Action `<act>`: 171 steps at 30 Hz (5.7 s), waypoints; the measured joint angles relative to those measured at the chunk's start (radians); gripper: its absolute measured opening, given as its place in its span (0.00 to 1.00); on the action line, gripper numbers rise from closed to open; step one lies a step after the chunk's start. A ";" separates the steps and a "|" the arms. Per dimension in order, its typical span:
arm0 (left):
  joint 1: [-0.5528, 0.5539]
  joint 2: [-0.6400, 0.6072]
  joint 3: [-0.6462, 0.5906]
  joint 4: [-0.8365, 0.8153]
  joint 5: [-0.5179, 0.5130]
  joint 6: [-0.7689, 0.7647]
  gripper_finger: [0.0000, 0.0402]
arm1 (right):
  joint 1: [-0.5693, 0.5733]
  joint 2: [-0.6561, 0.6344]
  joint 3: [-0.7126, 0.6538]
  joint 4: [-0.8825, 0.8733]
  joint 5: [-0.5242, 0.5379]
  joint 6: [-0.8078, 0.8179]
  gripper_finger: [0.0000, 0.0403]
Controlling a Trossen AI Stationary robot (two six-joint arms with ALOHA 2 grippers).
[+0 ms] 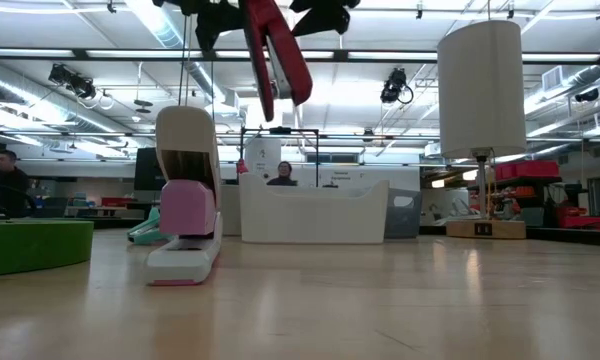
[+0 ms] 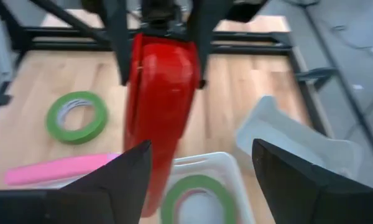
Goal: Pick and place Stapler, Stapler remover, tape
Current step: Put the red stapler into the gray bin, then put the purple staple remover into the black bin
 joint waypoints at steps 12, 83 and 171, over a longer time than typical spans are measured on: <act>0.030 -0.001 0.000 0.006 -0.037 0.001 0.48 | -0.039 -0.092 0.000 0.004 0.110 -0.011 0.65; 0.486 0.498 0.003 0.261 -0.007 0.314 0.48 | -0.039 -0.116 -0.001 -0.020 0.170 0.019 0.65; 0.074 0.068 -0.080 -0.641 -0.011 0.069 0.59 | -0.038 -0.115 -0.001 -0.018 0.169 0.034 0.65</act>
